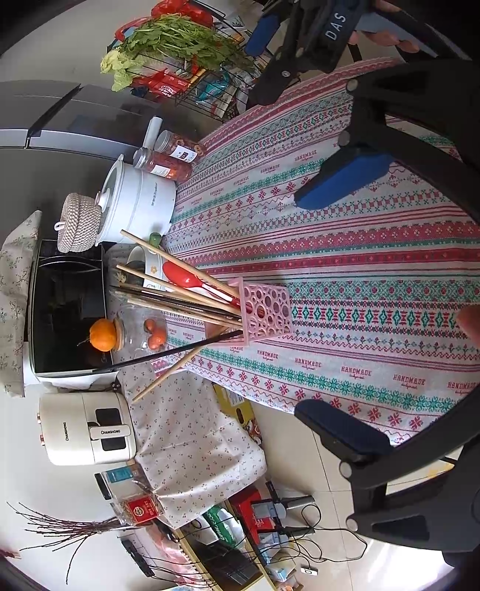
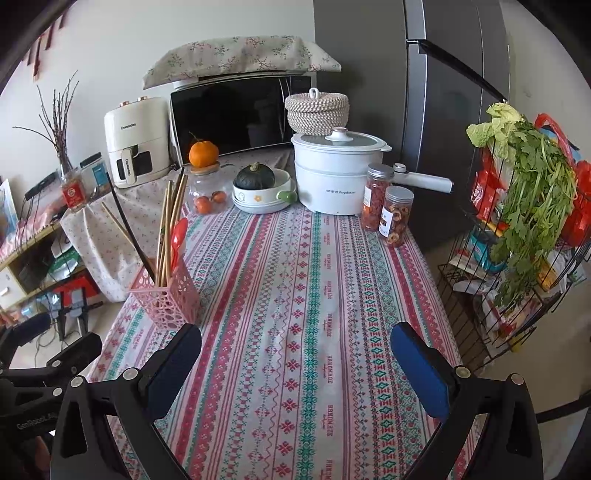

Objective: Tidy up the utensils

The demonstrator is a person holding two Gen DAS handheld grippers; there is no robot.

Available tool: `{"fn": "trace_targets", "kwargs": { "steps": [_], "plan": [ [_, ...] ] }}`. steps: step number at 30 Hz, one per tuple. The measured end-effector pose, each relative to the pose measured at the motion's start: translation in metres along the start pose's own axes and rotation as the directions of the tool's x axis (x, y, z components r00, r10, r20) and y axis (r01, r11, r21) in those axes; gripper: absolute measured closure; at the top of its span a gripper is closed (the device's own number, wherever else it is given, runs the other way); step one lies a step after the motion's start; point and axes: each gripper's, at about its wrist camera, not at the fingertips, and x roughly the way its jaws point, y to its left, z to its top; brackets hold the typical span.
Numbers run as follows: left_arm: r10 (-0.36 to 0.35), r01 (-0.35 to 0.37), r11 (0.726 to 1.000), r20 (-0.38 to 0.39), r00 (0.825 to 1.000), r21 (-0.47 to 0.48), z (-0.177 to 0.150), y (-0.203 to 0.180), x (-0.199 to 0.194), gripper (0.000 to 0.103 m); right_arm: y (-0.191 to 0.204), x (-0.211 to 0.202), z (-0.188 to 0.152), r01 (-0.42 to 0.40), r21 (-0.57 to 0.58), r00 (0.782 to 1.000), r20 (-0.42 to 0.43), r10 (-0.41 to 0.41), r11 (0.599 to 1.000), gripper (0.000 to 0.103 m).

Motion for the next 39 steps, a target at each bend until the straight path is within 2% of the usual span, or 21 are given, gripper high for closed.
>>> {"fn": "trace_targets", "kwargs": {
  "steps": [39],
  "plan": [
    [0.003,-0.003,1.000,-0.011,1.000,0.010,-0.0011,0.0000,0.0010,0.001,-0.0012,0.0026,-0.0043,0.000,0.012,1.000,-0.015,0.000,1.000,0.000]
  ]
}}
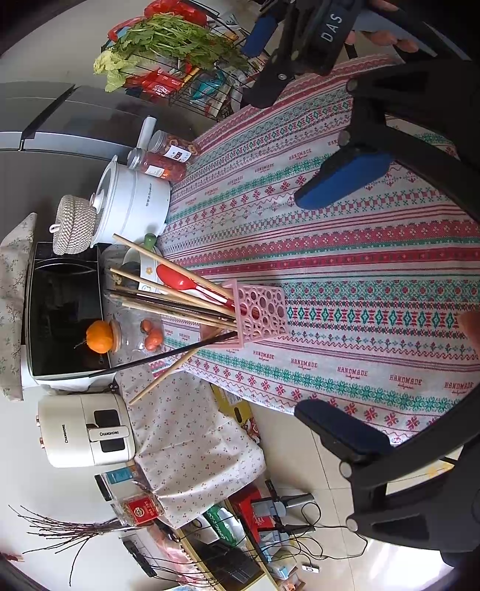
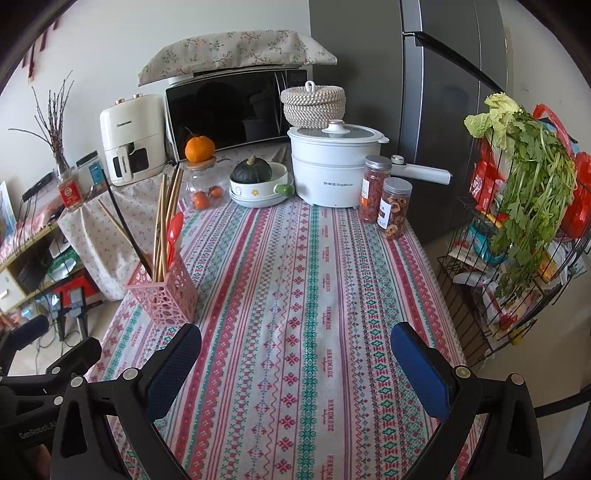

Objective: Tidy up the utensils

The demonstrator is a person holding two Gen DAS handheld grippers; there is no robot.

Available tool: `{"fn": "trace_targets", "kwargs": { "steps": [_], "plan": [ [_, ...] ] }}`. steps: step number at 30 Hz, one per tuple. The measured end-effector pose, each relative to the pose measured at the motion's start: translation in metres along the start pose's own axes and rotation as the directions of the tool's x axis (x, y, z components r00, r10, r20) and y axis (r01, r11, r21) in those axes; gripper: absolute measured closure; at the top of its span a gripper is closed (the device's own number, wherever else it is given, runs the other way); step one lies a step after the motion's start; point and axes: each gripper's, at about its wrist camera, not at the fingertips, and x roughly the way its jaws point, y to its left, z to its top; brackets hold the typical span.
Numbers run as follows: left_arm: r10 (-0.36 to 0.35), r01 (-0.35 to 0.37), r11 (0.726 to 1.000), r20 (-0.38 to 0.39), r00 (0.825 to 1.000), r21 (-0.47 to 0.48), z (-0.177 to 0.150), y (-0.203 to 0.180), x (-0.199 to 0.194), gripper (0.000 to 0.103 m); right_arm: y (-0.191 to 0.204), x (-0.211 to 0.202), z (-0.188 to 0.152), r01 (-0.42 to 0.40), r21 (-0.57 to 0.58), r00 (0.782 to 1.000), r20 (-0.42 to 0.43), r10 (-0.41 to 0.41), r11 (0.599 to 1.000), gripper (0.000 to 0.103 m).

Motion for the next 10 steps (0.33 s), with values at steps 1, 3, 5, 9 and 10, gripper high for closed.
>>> {"fn": "trace_targets", "kwargs": {
  "steps": [1,3,5,9,10],
  "plan": [
    [0.001,-0.001,1.000,0.000,1.000,0.001,0.000,0.000,0.000,0.001,0.000,0.000,0.000,0.000,0.000,1.000,0.000,0.000,1.000,0.000],
    [-0.002,0.002,1.000,-0.002,1.000,0.000,0.000,0.000,0.000,0.001,0.000,0.000,0.000,-0.001,-0.002,1.000,0.000,0.001,1.000,0.000],
    [-0.006,0.006,1.000,-0.007,1.000,0.000,-0.001,0.001,0.002,0.001,0.000,0.001,-0.001,0.001,-0.002,1.000,-0.002,-0.001,1.000,0.000],
    [-0.006,0.006,1.000,-0.018,1.000,-0.005,-0.003,0.005,0.013,0.001,-0.002,0.013,-0.003,0.033,0.005,0.999,-0.023,-0.033,0.999,0.000],
    [-0.005,0.005,1.000,-0.030,1.000,-0.009,-0.004,0.007,0.020,0.001,-0.004,0.020,-0.004,0.053,0.005,0.998,-0.041,-0.053,0.999,0.000]
  ]
}}
